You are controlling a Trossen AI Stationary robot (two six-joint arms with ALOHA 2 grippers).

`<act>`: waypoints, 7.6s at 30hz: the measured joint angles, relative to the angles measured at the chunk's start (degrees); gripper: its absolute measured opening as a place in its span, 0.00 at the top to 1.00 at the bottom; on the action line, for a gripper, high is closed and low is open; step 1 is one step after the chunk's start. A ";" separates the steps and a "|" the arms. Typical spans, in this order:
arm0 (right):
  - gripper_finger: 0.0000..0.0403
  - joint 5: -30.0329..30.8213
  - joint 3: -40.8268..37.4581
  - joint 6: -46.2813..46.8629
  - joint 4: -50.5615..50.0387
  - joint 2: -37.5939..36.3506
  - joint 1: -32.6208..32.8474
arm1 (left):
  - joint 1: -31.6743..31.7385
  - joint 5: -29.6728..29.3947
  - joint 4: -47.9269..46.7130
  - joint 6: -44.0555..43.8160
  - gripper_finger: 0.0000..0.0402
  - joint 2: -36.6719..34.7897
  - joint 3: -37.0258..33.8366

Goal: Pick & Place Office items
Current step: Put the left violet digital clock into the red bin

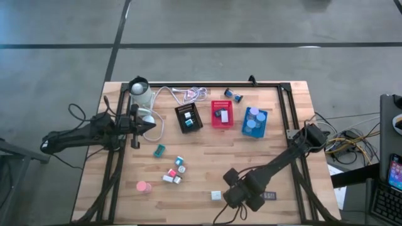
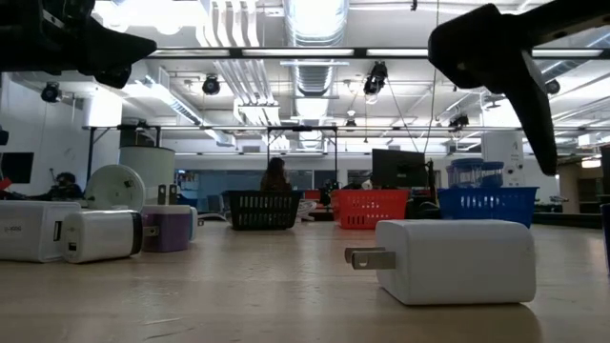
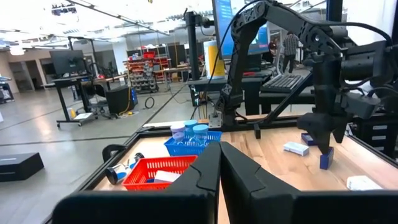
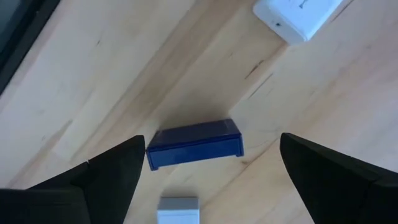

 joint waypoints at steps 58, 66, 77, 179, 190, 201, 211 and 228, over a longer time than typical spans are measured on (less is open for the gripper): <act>0.09 1.47 -6.19 -1.26 5.81 1.17 0.68 | 0.00 0.04 -0.09 0.00 0.97 0.00 0.00; 0.09 1.34 -7.26 -1.24 7.14 1.17 0.68 | 0.00 0.04 -0.09 0.00 0.97 0.00 0.00; 0.26 0.92 -7.26 -2.76 7.90 1.13 0.68 | 0.00 0.04 -0.09 0.00 0.97 0.00 0.00; 0.29 -4.78 -74.39 3.47 69.51 -94.26 -51.84 | 0.00 -3.92 3.45 2.95 0.97 0.00 0.07; 0.29 -4.73 -76.97 2.13 69.54 -103.40 -51.84 | -0.01 -3.90 2.67 2.54 0.97 0.00 0.04; 0.29 -4.52 -79.56 -0.11 70.41 -105.17 -51.84 | 0.00 -3.89 2.98 2.56 0.97 0.00 0.04; 0.29 -4.54 -80.56 0.25 73.23 -105.17 -51.84 | 0.00 -4.17 3.62 2.47 0.97 0.00 0.04; 0.28 -2.97 -80.56 0.41 72.67 -105.06 -51.86 | -0.02 -5.60 4.07 1.54 0.97 -0.02 0.02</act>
